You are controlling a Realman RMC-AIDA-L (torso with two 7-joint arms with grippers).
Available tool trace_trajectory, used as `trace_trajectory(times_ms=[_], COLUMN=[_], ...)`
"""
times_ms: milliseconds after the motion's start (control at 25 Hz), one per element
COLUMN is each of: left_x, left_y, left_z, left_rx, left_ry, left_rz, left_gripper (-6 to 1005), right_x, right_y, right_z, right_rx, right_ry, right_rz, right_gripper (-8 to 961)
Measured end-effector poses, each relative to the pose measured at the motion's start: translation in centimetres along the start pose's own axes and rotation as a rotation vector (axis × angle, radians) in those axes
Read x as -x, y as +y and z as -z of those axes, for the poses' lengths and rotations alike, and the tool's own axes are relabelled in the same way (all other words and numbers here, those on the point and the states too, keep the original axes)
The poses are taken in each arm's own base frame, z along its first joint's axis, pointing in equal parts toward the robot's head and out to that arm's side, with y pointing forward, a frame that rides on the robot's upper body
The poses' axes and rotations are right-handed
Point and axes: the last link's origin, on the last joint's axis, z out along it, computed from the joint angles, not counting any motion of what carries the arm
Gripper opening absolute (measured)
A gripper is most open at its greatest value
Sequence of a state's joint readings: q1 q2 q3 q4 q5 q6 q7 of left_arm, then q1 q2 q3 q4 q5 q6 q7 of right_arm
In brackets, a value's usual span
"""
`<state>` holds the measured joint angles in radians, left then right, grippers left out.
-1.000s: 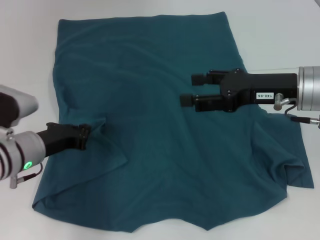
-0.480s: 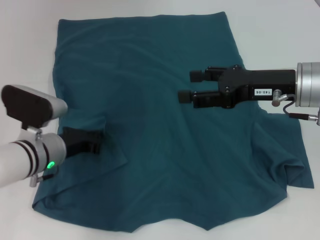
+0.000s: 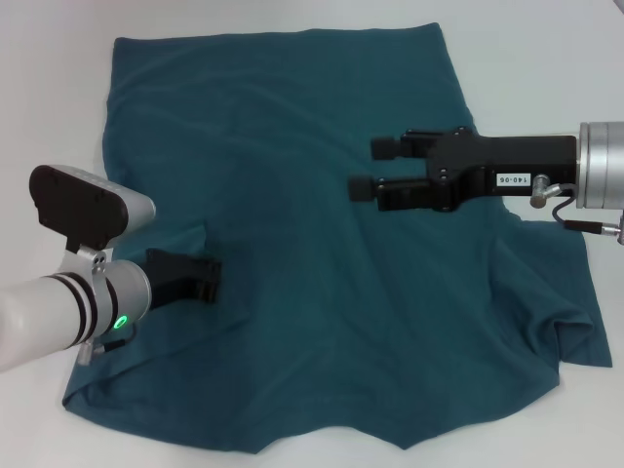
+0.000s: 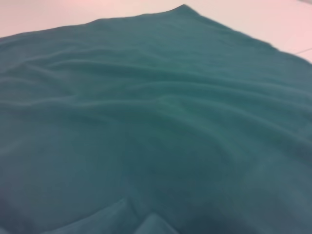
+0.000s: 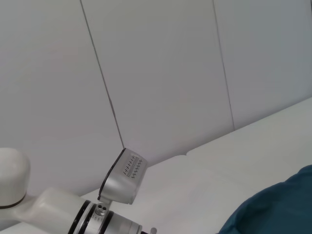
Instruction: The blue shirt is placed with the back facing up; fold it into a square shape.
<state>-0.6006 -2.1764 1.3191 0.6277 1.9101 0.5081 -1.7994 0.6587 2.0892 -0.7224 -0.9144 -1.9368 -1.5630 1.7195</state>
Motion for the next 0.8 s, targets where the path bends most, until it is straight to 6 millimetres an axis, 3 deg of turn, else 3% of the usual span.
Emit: trace_trajectory(times_ms=[160, 520, 600, 800], left_x=[-0.4, -2.1, -1.7, -0.6], left_y=[0.1, -0.8, -0.9, -1.2], left_z=[1.1, 9.5, 11.5, 13.5], left_rx=[0.056, 0.463, 0.541, 0.603], left_ry=[0.034, 0.208, 0.246, 0.270], left_rz=[0.024, 0.165, 0.182, 0.201], left_gripper=[43, 89, 105, 212], right_x=[-0.2, -0.6, -0.3, 0.3], right_y=[-0.2, -0.6, -0.5, 0.2], right_z=[0.6, 5.4, 7.1, 10.4], right_rx=[-0.020, -0.145, -0.180, -0.281], right_ry=[-0.011, -0.011, 0.027, 0.262], right_rz=[-0.006, -0.061, -0.106, -0.242], right_gripper=[862, 862, 862, 862])
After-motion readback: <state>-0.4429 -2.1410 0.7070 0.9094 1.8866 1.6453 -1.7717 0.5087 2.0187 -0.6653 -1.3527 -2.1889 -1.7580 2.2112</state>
